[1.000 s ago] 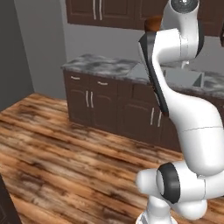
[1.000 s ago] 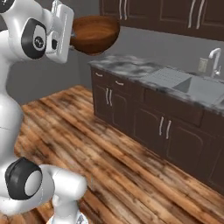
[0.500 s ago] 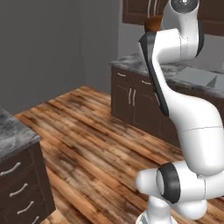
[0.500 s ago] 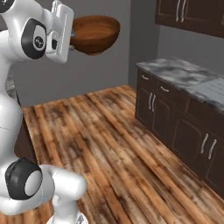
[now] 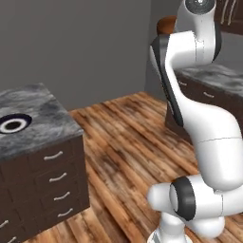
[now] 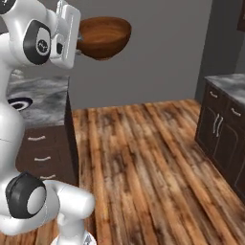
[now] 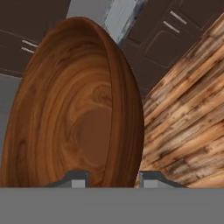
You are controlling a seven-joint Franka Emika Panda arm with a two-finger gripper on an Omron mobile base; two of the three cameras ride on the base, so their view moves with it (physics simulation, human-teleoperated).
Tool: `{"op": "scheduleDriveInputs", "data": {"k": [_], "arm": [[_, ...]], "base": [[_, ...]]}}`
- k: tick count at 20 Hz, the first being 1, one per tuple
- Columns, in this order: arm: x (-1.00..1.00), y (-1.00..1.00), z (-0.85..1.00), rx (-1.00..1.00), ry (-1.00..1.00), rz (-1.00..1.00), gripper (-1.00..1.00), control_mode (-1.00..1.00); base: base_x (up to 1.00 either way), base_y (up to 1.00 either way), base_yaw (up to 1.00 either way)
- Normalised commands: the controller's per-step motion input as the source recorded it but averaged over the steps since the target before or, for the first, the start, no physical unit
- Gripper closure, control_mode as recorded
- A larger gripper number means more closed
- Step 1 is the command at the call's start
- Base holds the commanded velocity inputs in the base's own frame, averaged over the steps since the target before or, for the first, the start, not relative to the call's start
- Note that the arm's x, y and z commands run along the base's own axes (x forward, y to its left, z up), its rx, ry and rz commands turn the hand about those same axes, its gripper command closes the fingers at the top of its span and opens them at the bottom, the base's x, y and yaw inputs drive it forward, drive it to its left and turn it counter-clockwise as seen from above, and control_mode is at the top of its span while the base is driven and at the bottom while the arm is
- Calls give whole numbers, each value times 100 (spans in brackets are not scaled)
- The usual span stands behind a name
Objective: Move the bowls from the cabinet to the plates on the dining table.
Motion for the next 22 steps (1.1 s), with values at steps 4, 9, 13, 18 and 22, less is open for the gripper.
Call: {"op": "scheduleDriveInputs", "data": {"k": [4, 9, 13, 18, 22], "arm": [[0, 0, 0, 0, 0, 0, 100, 100], [0, 0, 0, 0, 0, 0, 100, 100], [0, 0, 0, 0, 0, 0, 100, 100], [0, 0, 0, 0, 0, 0, 100, 100], [0, 0, 0, 0, 0, 0, 100, 100]], "base": [[0, 0, 50], [-1, 19, 47], [-1, 85, 25], [30, 98, 11], [99, 83, 0]]}}
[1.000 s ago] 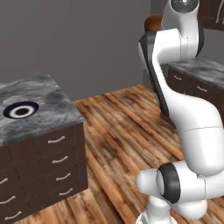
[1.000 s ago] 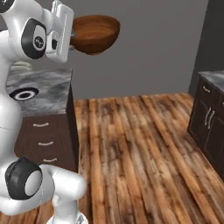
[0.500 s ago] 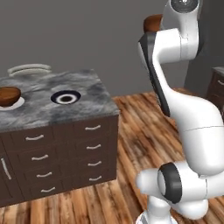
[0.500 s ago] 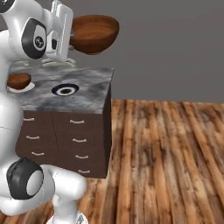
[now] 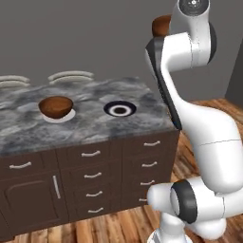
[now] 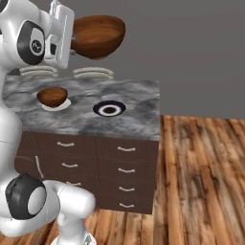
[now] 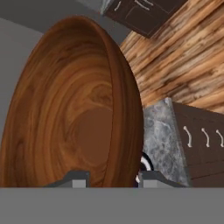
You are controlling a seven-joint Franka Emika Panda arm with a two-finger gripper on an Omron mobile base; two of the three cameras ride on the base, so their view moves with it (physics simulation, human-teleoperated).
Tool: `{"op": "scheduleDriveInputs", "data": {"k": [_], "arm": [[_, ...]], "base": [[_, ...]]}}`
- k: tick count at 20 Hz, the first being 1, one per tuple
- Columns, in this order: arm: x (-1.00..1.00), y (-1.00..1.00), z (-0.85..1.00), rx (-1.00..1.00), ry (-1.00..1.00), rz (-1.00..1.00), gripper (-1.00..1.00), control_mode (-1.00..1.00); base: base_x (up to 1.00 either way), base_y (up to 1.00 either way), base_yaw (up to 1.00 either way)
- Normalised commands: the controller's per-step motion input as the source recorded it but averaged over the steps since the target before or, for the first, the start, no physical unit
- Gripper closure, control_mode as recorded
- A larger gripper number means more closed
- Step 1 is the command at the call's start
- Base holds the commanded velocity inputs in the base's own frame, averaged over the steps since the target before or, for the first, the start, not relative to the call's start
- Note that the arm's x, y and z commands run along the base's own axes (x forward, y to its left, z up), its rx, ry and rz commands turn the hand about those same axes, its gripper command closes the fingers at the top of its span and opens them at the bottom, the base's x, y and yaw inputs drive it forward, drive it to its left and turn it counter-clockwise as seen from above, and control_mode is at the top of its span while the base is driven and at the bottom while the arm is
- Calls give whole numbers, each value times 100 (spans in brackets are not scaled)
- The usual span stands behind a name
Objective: Move the bowls from the cabinet to the plates on the dining table.
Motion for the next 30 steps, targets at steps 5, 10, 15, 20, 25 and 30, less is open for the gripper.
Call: {"op": "scheduleDriveInputs", "data": {"k": [5, 10, 15, 20, 25, 30], "arm": [[0, 0, 0, 0, 0, 0, 100, 100], [0, 0, 0, 0, 0, 0, 100, 100], [0, 0, 0, 0, 0, 0, 100, 100], [19, 0, -3, 0, 0, 3, 100, -100], [48, 12, -4, -1, 6, 15, 100, -100], [12, 0, -7, -19, 15, 19, 100, -100]], "base": [[100, 24, 6], [100, -3, 20], [100, 0, 13], [80, 0, 10], [0, 0, 0], [0, 0, 0]]}}
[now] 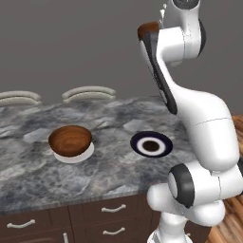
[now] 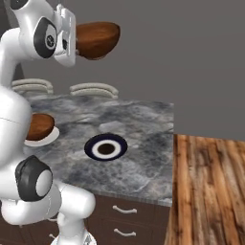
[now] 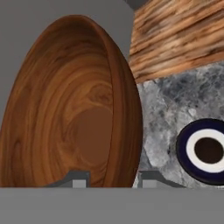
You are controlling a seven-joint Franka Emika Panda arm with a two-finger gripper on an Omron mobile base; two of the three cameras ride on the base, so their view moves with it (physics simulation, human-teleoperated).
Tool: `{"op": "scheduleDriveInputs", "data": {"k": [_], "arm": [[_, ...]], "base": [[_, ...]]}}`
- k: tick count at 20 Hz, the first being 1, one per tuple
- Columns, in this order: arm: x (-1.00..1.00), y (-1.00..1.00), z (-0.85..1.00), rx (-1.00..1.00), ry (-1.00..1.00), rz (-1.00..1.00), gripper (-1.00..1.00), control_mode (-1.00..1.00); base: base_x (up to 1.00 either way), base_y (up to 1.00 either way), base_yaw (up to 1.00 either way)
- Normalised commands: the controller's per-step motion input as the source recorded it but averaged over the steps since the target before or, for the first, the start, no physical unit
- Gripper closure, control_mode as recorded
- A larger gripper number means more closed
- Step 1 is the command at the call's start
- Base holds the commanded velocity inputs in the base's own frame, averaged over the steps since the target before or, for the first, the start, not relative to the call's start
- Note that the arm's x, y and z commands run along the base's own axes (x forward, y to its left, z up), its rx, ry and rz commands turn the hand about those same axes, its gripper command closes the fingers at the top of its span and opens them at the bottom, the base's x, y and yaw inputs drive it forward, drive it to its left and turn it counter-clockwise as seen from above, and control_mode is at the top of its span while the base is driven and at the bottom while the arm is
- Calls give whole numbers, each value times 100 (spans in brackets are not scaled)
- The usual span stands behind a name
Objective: Move the bowls from the cabinet to the plates on the dining table.
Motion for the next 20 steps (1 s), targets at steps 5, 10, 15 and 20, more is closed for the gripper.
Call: {"op": "scheduleDriveInputs", "data": {"k": [5, 10, 15, 20], "arm": [[5, -9, -25, -11, 14, 43, 100, -100], [6, -12, -51, 0, 2, 44, 100, -100], [6, -16, -46, -11, 3, 41, 100, -100], [0, -17, -48, -18, 16, 34, 100, -100]], "base": [[0, 0, 0], [0, 0, 0], [0, 0, 0], [0, 0, 0]]}}
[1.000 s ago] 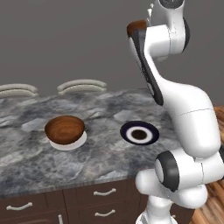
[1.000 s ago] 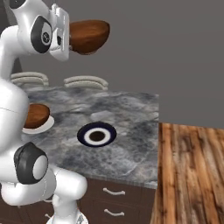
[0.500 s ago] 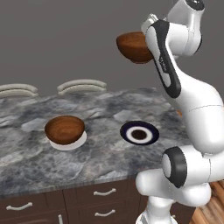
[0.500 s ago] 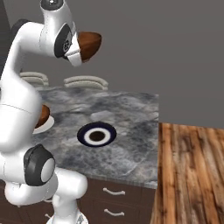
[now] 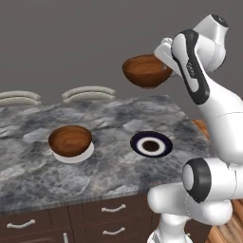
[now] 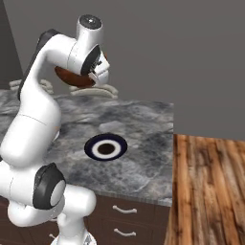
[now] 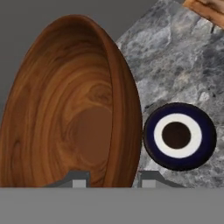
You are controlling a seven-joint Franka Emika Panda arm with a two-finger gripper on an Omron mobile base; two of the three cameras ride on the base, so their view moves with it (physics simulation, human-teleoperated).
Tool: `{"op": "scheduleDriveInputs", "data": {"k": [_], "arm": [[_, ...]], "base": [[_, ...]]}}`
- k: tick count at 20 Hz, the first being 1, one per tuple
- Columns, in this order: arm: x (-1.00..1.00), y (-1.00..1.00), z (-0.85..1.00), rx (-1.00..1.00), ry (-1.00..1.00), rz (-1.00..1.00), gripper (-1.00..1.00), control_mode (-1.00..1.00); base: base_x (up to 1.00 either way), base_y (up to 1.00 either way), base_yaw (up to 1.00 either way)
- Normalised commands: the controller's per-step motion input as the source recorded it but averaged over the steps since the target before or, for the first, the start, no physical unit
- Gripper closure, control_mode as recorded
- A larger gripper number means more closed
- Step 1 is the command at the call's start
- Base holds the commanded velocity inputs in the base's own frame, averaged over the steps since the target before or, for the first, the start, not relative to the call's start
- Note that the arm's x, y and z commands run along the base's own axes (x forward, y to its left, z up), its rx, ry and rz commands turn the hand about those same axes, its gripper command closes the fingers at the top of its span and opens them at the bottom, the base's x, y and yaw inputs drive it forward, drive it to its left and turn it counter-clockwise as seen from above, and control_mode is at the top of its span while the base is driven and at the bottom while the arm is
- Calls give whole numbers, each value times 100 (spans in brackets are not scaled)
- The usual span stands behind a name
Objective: Move the bowls from the cabinet to the plates on the dining table.
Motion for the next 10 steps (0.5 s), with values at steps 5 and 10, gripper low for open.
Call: {"op": "scheduleDriveInputs", "data": {"k": [5, 10], "arm": [[11, -22, -43, -7, 9, 25, 100, -100], [8, -22, -58, 0, 1, 13, 100, -100]], "base": [[0, 0, 0], [0, 0, 0]]}}
